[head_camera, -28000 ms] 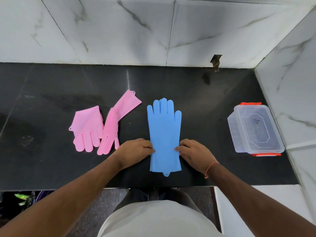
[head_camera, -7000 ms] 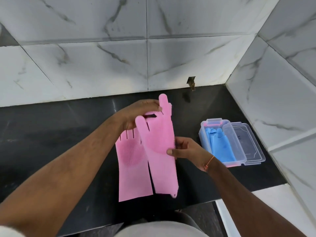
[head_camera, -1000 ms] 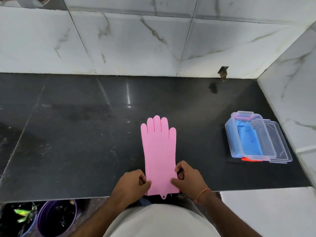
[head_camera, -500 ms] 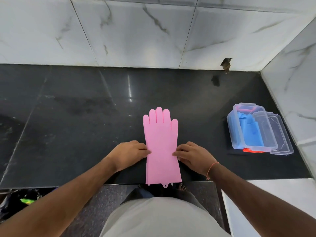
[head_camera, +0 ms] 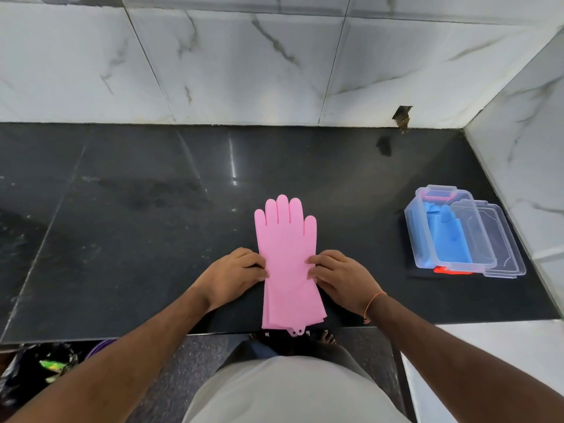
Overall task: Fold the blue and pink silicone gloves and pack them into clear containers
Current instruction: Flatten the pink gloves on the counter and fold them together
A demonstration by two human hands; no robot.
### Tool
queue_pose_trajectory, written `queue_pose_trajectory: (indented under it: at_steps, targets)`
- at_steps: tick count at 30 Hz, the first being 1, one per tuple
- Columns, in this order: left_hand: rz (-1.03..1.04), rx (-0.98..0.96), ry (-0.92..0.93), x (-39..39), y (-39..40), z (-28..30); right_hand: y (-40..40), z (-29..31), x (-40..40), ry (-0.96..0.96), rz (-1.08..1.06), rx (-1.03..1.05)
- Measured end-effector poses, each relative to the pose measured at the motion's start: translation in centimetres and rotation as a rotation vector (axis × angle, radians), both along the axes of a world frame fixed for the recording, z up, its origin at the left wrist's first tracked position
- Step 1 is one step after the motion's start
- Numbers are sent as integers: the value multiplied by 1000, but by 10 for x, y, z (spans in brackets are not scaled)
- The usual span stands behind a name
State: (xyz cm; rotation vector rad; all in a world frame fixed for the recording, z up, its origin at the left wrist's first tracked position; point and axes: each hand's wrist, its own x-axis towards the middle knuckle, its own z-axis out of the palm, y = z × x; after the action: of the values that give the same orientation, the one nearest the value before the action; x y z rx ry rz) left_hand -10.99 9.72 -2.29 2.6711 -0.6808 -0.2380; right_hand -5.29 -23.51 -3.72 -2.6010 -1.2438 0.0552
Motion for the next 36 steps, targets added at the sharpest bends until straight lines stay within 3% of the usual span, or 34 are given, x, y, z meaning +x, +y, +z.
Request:
queue_pose_trajectory:
  at_steps: [3,8,11,19,27,36]
  targets:
    - [113,-155,-112,3,-4,-9,8,7,5,230,-176,12]
    - [595,-350,146,14,-24,-11,37,14,26,496,-592,138]
    - [788,-365,286,26,-35,-9,52,11,36,599,-779,150]
    - [894,-329,421,40,-37,-3,61,6,36,644,-933,247]
    - [892,-309,359,42,-42,0,62,11,30,664,-1087,478]
    - [1028,-531,493,61,-60,3,84,29,40,1017,-1199,547]
